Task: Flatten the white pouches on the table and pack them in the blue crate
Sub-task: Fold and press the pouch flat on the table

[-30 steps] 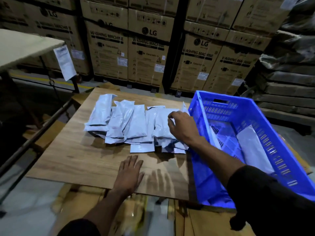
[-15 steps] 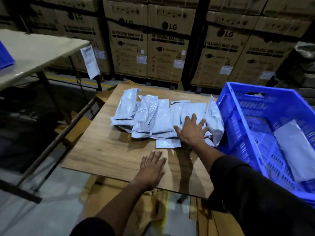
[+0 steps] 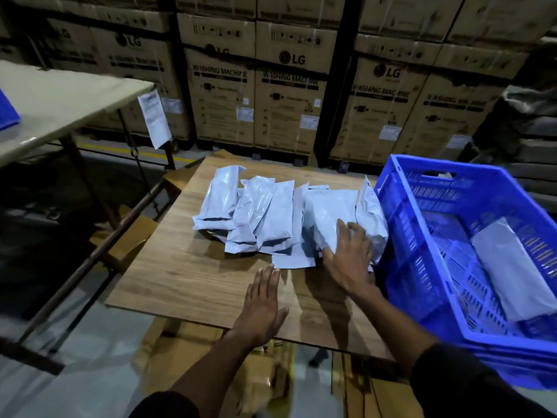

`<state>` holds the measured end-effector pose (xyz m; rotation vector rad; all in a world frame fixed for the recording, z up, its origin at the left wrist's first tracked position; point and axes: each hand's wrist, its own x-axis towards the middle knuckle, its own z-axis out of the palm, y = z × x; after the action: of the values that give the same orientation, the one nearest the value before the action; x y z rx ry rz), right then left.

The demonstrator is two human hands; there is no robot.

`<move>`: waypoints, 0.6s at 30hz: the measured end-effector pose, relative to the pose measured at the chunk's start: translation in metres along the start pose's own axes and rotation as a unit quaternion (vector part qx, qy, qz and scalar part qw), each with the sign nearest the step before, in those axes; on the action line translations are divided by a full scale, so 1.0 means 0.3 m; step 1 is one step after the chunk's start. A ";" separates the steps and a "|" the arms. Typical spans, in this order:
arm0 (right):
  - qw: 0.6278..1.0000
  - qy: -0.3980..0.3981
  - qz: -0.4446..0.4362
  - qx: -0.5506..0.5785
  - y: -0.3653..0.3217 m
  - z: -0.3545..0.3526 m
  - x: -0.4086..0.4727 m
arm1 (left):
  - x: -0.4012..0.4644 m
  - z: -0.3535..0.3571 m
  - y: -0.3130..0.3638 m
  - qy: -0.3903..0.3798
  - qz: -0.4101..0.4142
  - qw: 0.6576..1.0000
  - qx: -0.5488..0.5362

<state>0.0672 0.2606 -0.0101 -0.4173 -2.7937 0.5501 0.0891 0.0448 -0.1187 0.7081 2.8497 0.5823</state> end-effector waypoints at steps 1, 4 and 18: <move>1.000 0.015 -0.017 -0.005 0.019 0.010 -0.057 | -0.003 0.006 -0.011 0.008 0.011 1.000 -0.010; 0.997 0.053 -0.060 0.002 0.091 0.036 -0.211 | -0.013 0.008 -0.025 0.063 0.045 0.997 -0.028; 0.914 -0.272 -0.276 -0.123 0.245 0.027 -0.298 | -0.092 0.029 0.042 -0.004 0.032 0.992 0.123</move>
<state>0.1640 0.2938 -0.0646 0.5716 -3.3003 0.1939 0.1208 0.0447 -0.1203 0.8384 2.9309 0.2367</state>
